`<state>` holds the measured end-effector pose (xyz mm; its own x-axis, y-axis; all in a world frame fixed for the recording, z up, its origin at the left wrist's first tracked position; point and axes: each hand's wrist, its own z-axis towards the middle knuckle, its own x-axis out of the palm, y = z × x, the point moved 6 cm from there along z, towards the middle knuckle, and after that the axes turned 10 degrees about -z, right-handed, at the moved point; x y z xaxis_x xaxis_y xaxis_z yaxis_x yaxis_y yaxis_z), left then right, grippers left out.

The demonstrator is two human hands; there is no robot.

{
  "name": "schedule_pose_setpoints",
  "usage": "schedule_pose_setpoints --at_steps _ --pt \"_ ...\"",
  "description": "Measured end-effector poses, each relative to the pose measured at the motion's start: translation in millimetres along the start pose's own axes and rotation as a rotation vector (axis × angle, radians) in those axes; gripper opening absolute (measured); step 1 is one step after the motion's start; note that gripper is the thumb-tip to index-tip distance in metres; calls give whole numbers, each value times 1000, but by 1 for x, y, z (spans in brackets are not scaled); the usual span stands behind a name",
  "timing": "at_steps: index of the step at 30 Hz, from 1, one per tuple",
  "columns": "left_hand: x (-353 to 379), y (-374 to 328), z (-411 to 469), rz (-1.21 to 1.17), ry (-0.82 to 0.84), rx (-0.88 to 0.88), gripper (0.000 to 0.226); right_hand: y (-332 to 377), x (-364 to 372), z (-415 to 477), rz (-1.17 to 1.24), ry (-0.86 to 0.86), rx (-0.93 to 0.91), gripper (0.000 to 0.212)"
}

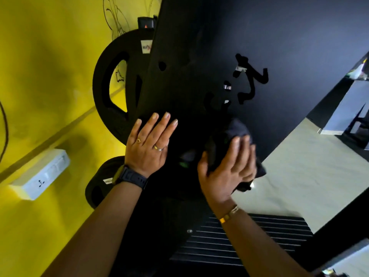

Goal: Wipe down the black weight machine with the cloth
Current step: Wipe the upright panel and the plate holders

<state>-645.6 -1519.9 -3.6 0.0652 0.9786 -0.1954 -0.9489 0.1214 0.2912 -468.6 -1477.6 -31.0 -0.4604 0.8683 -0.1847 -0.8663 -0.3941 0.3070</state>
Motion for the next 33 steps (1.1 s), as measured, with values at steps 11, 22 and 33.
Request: schedule_pose_setpoints --at_steps 11,22,33 --pt "-5 9 -17 -13 121 91 53 -14 4 -79 61 174 -356 87" --pt "-13 32 -63 -75 261 117 55 37 21 -140 -69 184 -849 76" --pt "-36 46 -51 27 365 247 54 87 14 -126 57 348 -929 73"
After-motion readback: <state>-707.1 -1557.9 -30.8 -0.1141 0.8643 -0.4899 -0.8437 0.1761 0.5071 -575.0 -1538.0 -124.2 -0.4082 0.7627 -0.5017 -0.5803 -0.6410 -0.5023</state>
